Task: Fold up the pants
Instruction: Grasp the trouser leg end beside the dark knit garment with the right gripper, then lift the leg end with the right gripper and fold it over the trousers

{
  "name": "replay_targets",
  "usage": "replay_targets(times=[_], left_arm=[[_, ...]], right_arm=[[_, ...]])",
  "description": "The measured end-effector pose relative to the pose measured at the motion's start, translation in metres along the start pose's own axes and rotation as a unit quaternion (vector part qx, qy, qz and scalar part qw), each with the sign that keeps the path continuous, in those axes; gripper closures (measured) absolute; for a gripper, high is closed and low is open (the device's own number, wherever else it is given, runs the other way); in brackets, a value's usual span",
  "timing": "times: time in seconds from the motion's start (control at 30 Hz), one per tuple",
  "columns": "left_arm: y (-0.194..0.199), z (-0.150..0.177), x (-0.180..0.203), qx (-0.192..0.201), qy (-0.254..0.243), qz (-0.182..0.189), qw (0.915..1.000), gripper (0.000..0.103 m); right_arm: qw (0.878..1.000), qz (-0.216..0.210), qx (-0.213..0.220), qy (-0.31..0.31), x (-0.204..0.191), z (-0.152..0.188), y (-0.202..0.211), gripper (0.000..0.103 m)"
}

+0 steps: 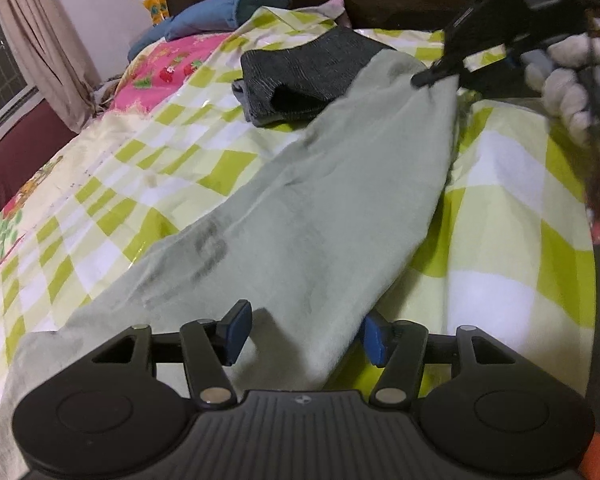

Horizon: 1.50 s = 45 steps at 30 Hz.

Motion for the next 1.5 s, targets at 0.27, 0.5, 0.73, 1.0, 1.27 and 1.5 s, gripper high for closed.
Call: replay_targets(times=[0.27,0.5,0.73,1.0,1.27,1.5], left_arm=[[-0.028,-0.009,0.01,0.005,0.015,0.025,0.9995,0.02],[-0.018,-0.01,-0.015,0.016,0.016,-0.012,0.9997,0.015],[-0.027,-0.028,-0.045,0.028,0.08,-0.018,0.9962,0.014],[-0.007,0.004,-0.017,-0.012,0.088,0.062,0.9941,0.014],[0.052,0.029,-0.056,0.03,0.156,0.021,0.9871,0.013],[0.111,0.089,-0.144,0.045,0.255,-0.083,0.9625,0.013]], right_arm=[[0.998,0.026,0.063,0.006,0.004,-0.037,0.05,0.098],[0.997,0.043,0.068,0.006,0.003,-0.038,0.055,0.098],[0.992,0.046,0.082,0.082,-0.039,-0.045,0.076,0.098],[0.991,0.076,0.08,0.076,-0.037,-0.043,0.071,0.098],[0.971,-0.048,0.002,0.235,-0.187,0.046,0.038,0.098],[0.885,-0.155,-0.149,0.413,-0.31,0.258,-0.036,0.098]])
Point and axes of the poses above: each gripper's, at about its wrist camera, not at the fingertips, and y roughly against the way its jaws point, x to its right, z to its underside, the point moved 9 cm from there along -y, roughly the way its jaws point, and after that the axes turned 7 degrees about x, right-handed, at the moved point
